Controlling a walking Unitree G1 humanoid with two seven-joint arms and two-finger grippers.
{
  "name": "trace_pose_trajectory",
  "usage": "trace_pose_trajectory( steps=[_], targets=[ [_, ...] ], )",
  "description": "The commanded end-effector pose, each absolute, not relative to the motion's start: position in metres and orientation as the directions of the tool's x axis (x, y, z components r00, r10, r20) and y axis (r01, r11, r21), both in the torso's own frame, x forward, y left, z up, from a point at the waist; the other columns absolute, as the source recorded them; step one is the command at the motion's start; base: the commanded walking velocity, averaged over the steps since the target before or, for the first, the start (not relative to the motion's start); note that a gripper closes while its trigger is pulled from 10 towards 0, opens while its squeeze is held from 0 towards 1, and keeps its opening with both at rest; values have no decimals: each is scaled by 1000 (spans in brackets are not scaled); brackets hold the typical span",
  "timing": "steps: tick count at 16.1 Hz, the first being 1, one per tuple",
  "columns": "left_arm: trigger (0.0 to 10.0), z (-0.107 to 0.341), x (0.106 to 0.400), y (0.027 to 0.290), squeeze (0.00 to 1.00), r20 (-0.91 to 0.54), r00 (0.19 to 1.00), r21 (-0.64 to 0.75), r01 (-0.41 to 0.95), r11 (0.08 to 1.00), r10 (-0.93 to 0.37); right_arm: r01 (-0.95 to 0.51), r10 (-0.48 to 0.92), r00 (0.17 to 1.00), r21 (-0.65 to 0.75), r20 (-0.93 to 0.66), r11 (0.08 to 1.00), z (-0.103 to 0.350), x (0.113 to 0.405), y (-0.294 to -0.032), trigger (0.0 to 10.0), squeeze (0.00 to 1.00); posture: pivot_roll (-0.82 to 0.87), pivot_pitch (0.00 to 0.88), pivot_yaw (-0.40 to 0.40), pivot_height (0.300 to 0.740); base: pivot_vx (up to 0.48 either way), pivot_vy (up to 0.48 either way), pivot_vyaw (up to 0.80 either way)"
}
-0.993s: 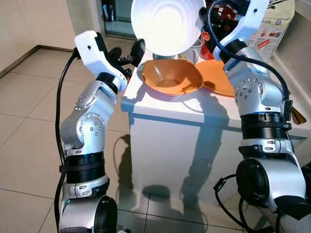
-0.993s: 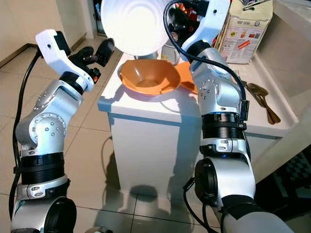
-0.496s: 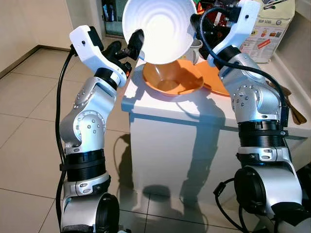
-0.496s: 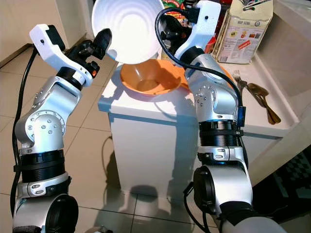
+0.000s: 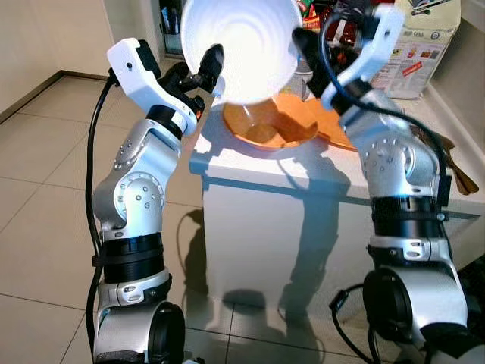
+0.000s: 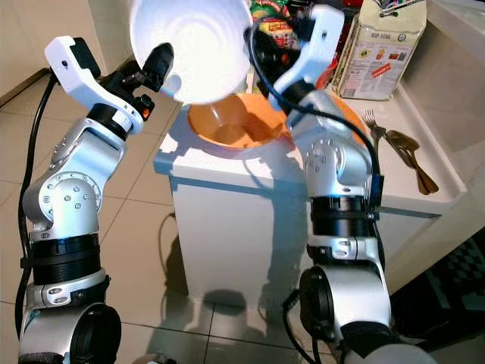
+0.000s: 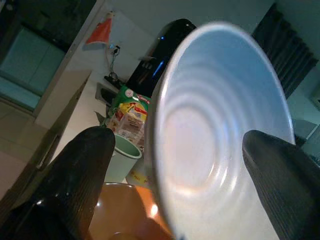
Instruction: Setting the table
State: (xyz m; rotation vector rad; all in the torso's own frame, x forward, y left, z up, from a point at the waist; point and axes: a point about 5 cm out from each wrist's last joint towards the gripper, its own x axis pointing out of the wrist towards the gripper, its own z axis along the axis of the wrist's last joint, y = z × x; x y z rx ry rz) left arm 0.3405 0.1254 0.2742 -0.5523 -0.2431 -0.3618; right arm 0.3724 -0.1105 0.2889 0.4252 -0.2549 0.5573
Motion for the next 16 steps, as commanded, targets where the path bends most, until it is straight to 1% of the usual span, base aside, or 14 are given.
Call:
trace_pose_trajectory(
  steps=[1, 2, 3, 4, 5, 6, 7, 8, 9, 11, 13, 14, 15, 16],
  targets=[
    [4667, 280, 341, 120, 0, 336, 900, -461, 414, 785, -278, -572, 445, 805, 314, 393, 758, 300, 369, -115, 0, 0, 37, 0, -17, 740, 0, 0, 0],
    [1804, 280, 341, 121, 0, 333, 902, -462, 410, 786, -275, -571, 443, 806, 316, 393, 758, 301, 369, -115, 0, 0, 37, 0, -15, 740, 0, 0, 0],
    [2392, 279, 341, 121, 0, 332, 903, -463, 409, 786, -274, -570, 442, 806, 319, 393, 757, 301, 368, -115, 0, 0, 37, 0, -15, 740, 0, 0, 0],
    [10000, 279, 341, 121, 0, 330, 903, -459, 408, 789, -274, -563, 431, 812, 331, 395, 757, 301, 369, -116, 0, 0, 39, 0, -17, 740, 0, 0, 0],
    [10000, 281, 341, 121, 0, 338, 900, -452, 412, 791, -275, -544, 406, 826, 363, 391, 756, 300, 371, -119, 0, 0, 40, 0, -19, 740, 0, 0, 0],
    [10000, 285, 338, 119, 0, 370, 884, -441, 438, 783, -286, -486, 350, 865, 425, 359, 763, 295, 377, -128, 0, 0, 40, 0, -19, 740, 0, 0, 0],
    [10000, 287, 337, 118, 0, 382, 877, -438, 450, 778, -292, -463, 329, 879, 451, 346, 763, 292, 379, -132, 0, 0, 40, 0, -19, 740, 0, 0, 0],
    [10000, 291, 334, 115, 0, 408, 858, -424, 481, 767, -312, -422, 287, 902, 515, 324, 746, 286, 382, -140, 0, 0, 41, 0, -18, 740, 0, 0, 0],
    [10000, 293, 333, 114, 0, 418, 849, -412, 494, 766, -322, -411, 275, 907, 531, 319, 741, 284, 382, -142, 0, 0, 41, 0, -18, 740, 0, 0, 0],
    [10000, 303, 327, 108, 0, 468, 811, -391, 546, 741, -351, -360, 219, 929, 592, 299, 721, 279, 384, -155, 0, 0, 42, 0, -27, 740, 0, 0, 0],
    [10000, 295, 328, 116, 0, 416, 853, -288, 454, 843, -317, -297, 160, 947, 576, 277, 762, 280, 382, -165, 0, 0, 42, 0, -31, 740, 0, 0, 0],
    [10000, 282, 330, 124, 0, 346, 892, -175, 365, 914, -290, -261, 120, 947, 491, 300, 831, 284, 377, -170, 10000, 0, 42, 0, -31, 740, 0, 0, 0],
    [10000, 269, 329, 135, 0, 287, 923, -82, 291, 953, -257, -235, 104, 927, 339, 361, 911, 288, 368, -170, 10000, 0, 30, 0, -21, 740, 0, 0, 0],
    [10000, 260, 327, 144, 0, 256, 940, -19, 237, 971, -225, -223, 114, 920, 263, 374, 939, 287, 359, -167, 10000, 0, 30, 0, -21, 740, 0, 0, 0]
  ],
)
